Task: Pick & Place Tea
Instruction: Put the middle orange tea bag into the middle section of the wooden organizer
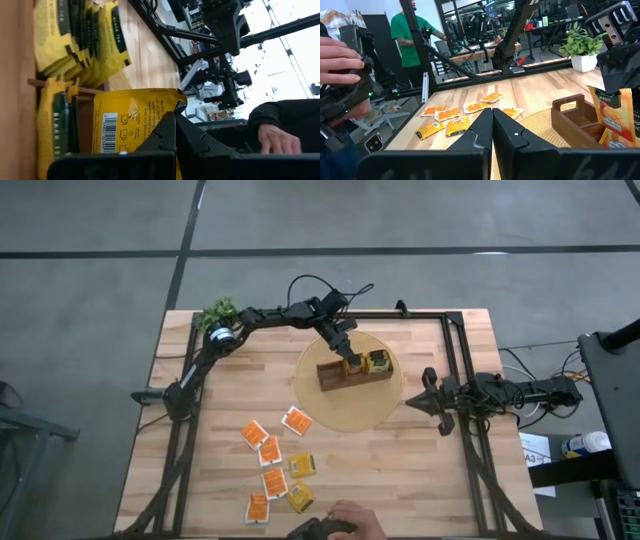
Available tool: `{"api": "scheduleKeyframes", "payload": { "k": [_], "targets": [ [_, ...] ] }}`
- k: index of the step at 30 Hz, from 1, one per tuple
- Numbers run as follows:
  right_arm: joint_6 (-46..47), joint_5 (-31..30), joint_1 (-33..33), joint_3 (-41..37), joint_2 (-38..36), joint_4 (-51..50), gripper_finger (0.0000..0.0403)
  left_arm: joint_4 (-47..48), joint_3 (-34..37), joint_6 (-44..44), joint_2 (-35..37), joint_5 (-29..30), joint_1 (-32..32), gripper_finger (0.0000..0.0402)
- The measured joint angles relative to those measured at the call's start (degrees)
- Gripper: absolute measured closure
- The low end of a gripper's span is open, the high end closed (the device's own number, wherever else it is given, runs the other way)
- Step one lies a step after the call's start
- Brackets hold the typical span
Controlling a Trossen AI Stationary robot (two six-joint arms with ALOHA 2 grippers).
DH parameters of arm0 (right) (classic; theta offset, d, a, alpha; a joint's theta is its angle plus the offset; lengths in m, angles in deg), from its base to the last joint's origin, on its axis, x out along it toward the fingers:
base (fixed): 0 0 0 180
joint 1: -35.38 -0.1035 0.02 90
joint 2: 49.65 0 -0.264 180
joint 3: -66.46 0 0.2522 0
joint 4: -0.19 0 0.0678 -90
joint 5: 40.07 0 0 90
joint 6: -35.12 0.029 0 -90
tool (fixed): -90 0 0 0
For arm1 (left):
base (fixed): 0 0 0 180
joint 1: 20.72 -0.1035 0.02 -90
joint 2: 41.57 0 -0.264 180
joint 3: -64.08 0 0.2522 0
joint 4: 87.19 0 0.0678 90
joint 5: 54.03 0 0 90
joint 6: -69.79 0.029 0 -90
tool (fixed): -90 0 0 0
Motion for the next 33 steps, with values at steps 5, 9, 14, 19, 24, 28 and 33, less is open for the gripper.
{"api": "scheduleKeyframes", "payload": {
  "k": [5,9,14,19,24,28,33],
  "targets": [
    [0.01,0.01,0.00,0.02,0.00,0.00,0.0394,0.02,0.06,0.84,0.00,1.79,-0.02,0.0401],
    [0.00,0.02,0.02,0.02,0.00,0.00,0.0394,-0.14,0.09,0.61,-0.48,1.00,-0.04,0.0401],
    [0.00,0.00,0.02,0.00,0.01,0.01,0.0394,-1.24,0.17,-0.95,-1.46,1.15,-0.02,0.0401],
    [0.00,0.02,0.02,0.01,0.02,0.00,0.0394,-2.96,0.17,-2.77,-1.49,1.35,-0.02,0.0401],
    [0.01,0.01,0.02,0.01,0.02,0.00,0.0394,-3.02,0.17,-3.99,-1.53,2.39,-0.09,0.0401],
    [0.00,0.02,0.02,0.00,0.02,0.00,0.0394,-3.06,0.31,-5.12,-1.53,5.00,-0.11,0.0393],
    [0.00,0.01,0.02,0.01,0.02,0.00,0.0394,-3.11,0.31,-5.24,-1.53,5.02,-0.13,0.0368]
  ]
}}
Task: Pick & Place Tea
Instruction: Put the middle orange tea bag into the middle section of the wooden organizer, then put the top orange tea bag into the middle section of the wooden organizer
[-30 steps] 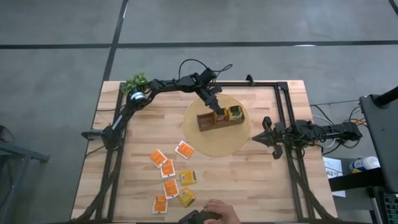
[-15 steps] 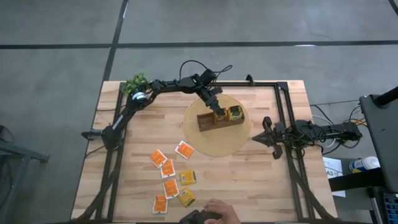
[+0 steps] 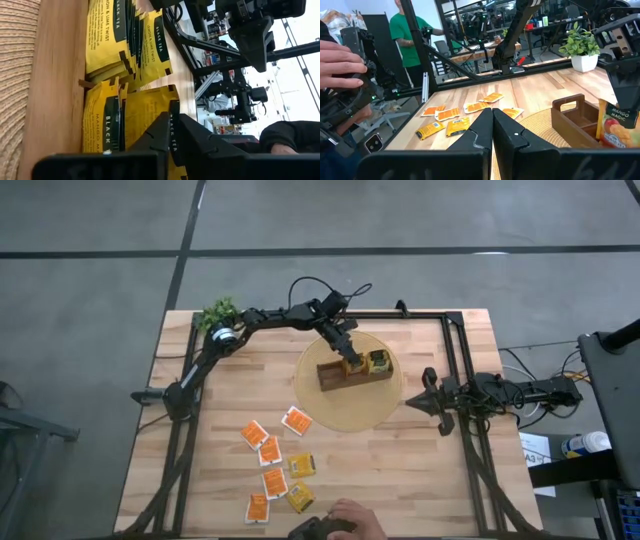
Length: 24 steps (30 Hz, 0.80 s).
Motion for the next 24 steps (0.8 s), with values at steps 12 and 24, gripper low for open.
{"api": "scheduleKeyframes", "payload": {
  "k": [12,24],
  "targets": [
    [0.01,0.00,0.00,-0.01,0.00,0.00,0.0394,-0.41,0.02,0.03,0.00,0.08,0.00,0.0328],
    [0.00,-0.01,0.00,0.01,0.00,0.00,0.0394,-2.38,-5.56,-2.00,-0.02,-3.99,-0.54,0.0328]
  ]
}}
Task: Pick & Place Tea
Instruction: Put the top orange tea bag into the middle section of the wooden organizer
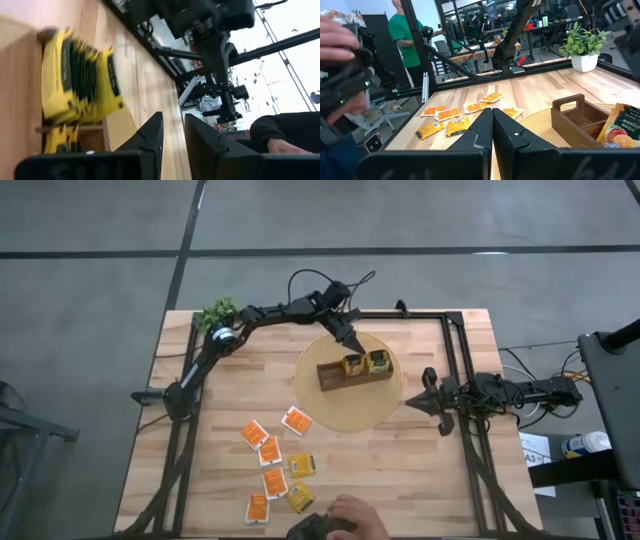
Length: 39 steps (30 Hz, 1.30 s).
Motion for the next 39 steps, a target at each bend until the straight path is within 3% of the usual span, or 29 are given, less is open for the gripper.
{"api": "scheduleKeyframes", "payload": {
  "k": [6,11,18,23,26,31,33,39],
  "targets": [
    [0.01,0.00,0.00,0.00,0.00,0.00,0.0394,0.36,-5.75,-1.68,0.04,-3.30,-0.03,0.0328],
    [0.00,0.00,0.00,0.00,0.00,0.02,0.0394,5.94,-12.85,-0.80,0.06,-5.14,1.52,0.0328],
    [0.02,0.02,-0.02,-0.02,0.00,0.00,0.0394,25.01,-23.75,13.15,1.45,-4.74,5.10,0.0328],
    [0.00,0.01,-0.02,0.00,-0.02,-0.04,0.0394,27.04,-13.09,20.07,11.10,3.16,7.32,0.0328],
    [0.02,0.04,-0.02,0.00,-0.04,-0.02,0.0394,26.74,-4.92,23.84,17.83,10.88,8.77,0.0328],
    [0.01,-0.02,0.00,0.00,-0.02,-0.02,0.0394,25.94,8.87,27.64,29.36,33.05,12.81,0.0328],
    [0.02,0.00,-0.02,-0.02,-0.02,-0.02,0.0394,25.78,13.77,28.55,33.33,38.74,14.51,0.0328],
    [0.00,0.00,-0.01,-0.02,-0.02,-0.02,0.0394,24.83,25.92,23.48,41.94,40.75,19.95,0.0328]
  ]
}}
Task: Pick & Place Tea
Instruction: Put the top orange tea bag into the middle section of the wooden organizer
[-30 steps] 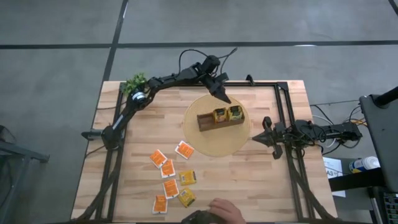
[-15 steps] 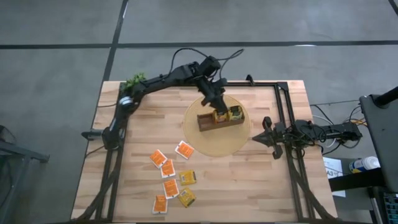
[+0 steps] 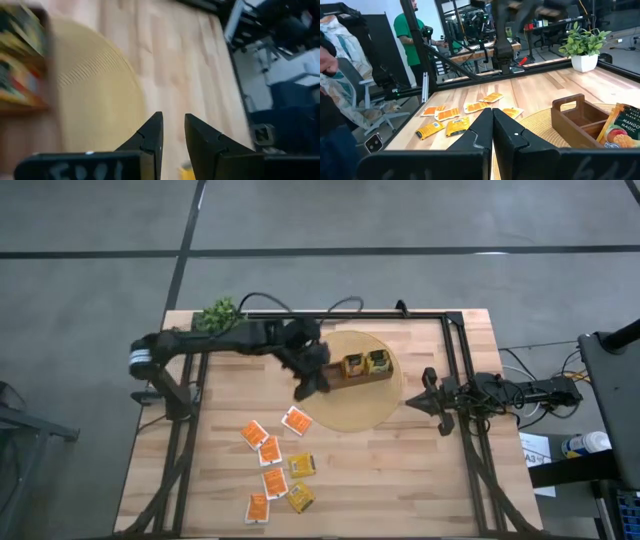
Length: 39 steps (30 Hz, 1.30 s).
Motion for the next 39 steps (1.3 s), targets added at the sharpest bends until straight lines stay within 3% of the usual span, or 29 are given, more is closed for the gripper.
{"api": "scheduleKeyframes", "payload": {
  "k": [9,18,22,30,39],
  "targets": [
    [0.00,0.01,-0.01,0.00,0.03,0.00,0.0394,-3.16,12.71,-5.63,8.17,0.92,8.60,0.0319],
    [0.00,0.03,-0.01,0.00,0.02,0.00,0.0394,-7.73,15.88,-11.93,7.94,11.08,17.68,0.0218],
    [0.01,0.02,0.00,0.00,0.02,0.00,0.0394,-8.17,15.33,-14.94,5.43,12.08,20.56,0.0184],
    [0.01,0.02,0.01,0.00,0.00,0.00,0.0394,-3.01,12.39,-6.33,2.76,11.88,25.93,0.0177],
    [0.00,-0.02,0.01,0.01,0.00,0.00,0.0394,9.69,6.25,16.38,-1.28,15.87,27.79,0.0177]
  ]
}}
